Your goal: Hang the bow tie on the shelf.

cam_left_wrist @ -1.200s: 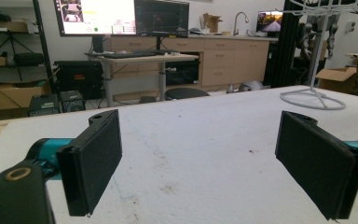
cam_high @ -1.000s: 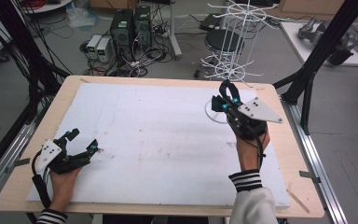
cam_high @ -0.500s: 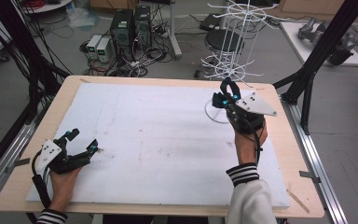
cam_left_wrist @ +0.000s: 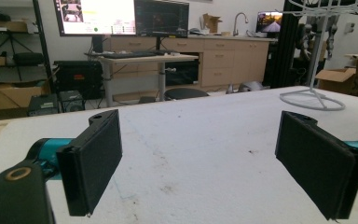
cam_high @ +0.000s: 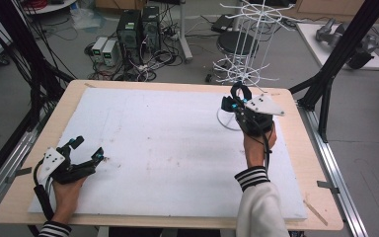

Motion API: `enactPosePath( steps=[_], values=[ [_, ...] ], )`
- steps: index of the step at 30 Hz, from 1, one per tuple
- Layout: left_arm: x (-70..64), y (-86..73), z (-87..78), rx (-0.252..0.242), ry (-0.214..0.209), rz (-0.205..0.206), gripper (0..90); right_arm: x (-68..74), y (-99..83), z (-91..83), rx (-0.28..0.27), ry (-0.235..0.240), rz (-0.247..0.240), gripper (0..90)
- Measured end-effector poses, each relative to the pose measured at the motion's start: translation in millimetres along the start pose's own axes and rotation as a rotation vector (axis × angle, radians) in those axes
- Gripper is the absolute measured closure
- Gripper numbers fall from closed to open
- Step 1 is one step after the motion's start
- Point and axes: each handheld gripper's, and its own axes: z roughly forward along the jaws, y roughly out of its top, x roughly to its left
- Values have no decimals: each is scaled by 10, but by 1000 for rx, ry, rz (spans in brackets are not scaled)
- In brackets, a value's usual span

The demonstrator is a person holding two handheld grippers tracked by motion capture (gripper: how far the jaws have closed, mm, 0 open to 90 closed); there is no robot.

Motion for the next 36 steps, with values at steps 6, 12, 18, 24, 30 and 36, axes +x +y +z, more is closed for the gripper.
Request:
enactPosePath(
  steps=[6, 12, 18, 24, 30, 36],
  values=[
    [1, 1, 0, 1, -1, -1, 150, -34, -36, 69, 1, 11, 39, 846],
    [2, 1, 0, 2, -1, -1, 150, -56, -61, 108, 14, 14, 53, 843],
    [-2, -1, 0, 0, 0, -1, 150, -64, -84, 144, 39, 14, 58, 843],
    [-2, 0, -1, 0, -1, 0, 150, -81, -112, 178, 66, 13, 71, 842],
    [1, 0, 1, 0, -1, -1, 150, -111, -136, 189, 79, 28, 86, 788],
    [4, 1, 6, 4, 1, -5, 150, -120, -145, 171, 117, 55, 96, 525]
  ],
)
